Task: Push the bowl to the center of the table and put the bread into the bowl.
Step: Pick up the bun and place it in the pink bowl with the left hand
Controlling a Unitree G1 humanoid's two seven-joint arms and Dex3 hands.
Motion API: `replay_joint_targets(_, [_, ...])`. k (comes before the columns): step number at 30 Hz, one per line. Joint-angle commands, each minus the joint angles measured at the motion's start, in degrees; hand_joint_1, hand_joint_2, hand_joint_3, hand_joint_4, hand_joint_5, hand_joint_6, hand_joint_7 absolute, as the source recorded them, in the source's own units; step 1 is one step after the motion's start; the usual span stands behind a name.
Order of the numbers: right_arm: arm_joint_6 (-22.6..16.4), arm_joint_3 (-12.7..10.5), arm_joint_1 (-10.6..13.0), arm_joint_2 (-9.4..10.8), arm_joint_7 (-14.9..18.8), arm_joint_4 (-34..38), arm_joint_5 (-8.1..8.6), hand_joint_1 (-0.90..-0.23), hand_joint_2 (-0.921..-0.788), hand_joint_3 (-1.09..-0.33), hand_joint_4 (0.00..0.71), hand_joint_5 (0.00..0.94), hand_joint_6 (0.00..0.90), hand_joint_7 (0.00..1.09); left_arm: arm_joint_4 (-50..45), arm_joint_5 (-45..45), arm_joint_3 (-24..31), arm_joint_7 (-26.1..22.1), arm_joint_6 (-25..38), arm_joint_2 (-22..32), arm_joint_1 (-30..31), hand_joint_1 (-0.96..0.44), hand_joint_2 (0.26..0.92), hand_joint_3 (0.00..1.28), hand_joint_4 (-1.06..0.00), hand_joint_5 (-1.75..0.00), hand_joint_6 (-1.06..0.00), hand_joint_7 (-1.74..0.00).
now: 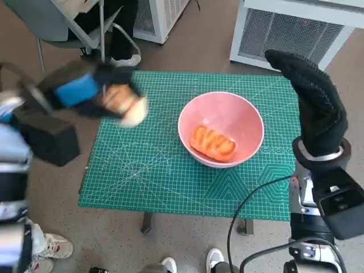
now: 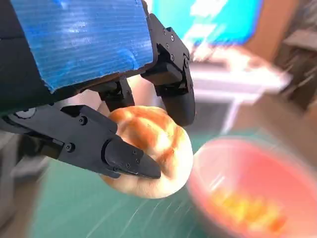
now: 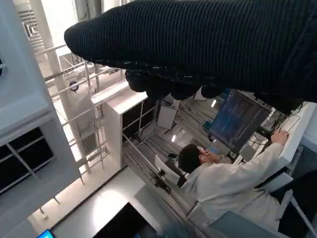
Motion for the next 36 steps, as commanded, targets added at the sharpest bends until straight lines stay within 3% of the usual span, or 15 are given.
replay_joint_targets(1, [0.1,0.3,-0.9,0.1,0.3,2.0,-0.30,-0.574,-0.921,-0.801,0.288,0.001,0.000,0.58,3.6,2.5,-3.4,1.4,-0.4,-6.0,-6.8,0.00,0.917,0.07,-0.67,-1.18,-0.66,-1.15])
replay_joint_targets(6, [0.0,0.5,-1.8,0.4,0.3,3.1,-0.42,-0.573,-0.921,-0.799,0.288,0.001,0.000,0.58,11.3,6.6,-7.0,4.4,-2.3,-11.5,-13.3,0.00,0.916,0.05,-0.69,-1.12,-0.67,-1.16])
replay_joint_targets(11, [0.1,0.7,-2.3,0.7,0.0,3.5,-0.78,-0.568,-0.921,-0.794,0.288,0.001,0.000,0.58,20.3,12.8,-11.2,10.9,-4.1,-16.6,-18.7,0.00,0.917,0.05,-0.71,-1.09,-0.67,-1.18])
replay_joint_targets(20, [0.5,0.8,-2.0,0.9,-0.8,2.6,-1.56,-0.564,-0.921,-0.789,0.287,0.001,0.002,0.58,33.2,21.9,-17.9,21.8,-4.6,-23.4,-23.1,0.00,0.920,0.04,-0.71,-1.11,-0.66,-1.17])
replay_joint_targets(28, [0.7,0.4,-1.2,0.5,-1.6,1.4,-2.62,-0.564,-0.921,-0.789,0.287,0.000,0.003,0.58,40.3,22.1,-19.0,22.3,-1.8,-28.7,-22.7,0.00,0.921,0.09,-0.66,-1.17,-0.60,-1.22])
replay_joint_targets(30, [0.8,0.3,-1.1,0.4,-1.6,1.2,-2.63,-0.564,-0.921,-0.789,0.287,0.000,0.003,0.58,41.4,21.7,-18.9,21.2,-0.4,-29.7,-22.3,0.00,0.921,0.16,-0.59,-1.25,-0.52,-1.29])
replay_joint_targets(32, [0.9,0.3,-0.9,0.3,-1.7,1.0,-2.64,-0.564,-0.921,-0.789,0.287,0.000,0.003,0.58,42.3,21.4,-18.8,19.3,1.5,-30.6,-21.9,0.00,0.921,0.26,-0.46,-1.36,-0.42,-1.42])
replay_joint_targets(33, [1.0,0.3,-0.8,0.2,-1.7,0.8,-2.66,-0.564,-0.921,-0.789,0.287,0.000,0.003,0.58,42.5,21.3,-18.8,18.5,2.3,-30.9,-21.8,-0.04,0.909,0.25,-0.37,-1.06,-0.34,-1.18])
replay_joint_targets(34, [1.0,0.3,-0.8,0.2,-1.7,0.7,-2.67,-0.564,-0.921,-0.789,0.287,0.000,0.003,0.58,42.8,21.1,-18.8,17.2,3.4,-31.2,-21.6,-0.07,0.913,0.23,-0.37,-0.77,-0.32,-0.95])
replay_joint_targets(36, [1.2,0.2,-0.7,0.0,-1.7,0.5,-2.67,-0.564,-0.921,-0.789,0.287,0.000,0.002,0.58,43.1,20.2,-18.4,14.3,5.4,-31.8,-21.4,-0.11,0.917,0.18,-0.33,-0.42,-0.27,-0.70])
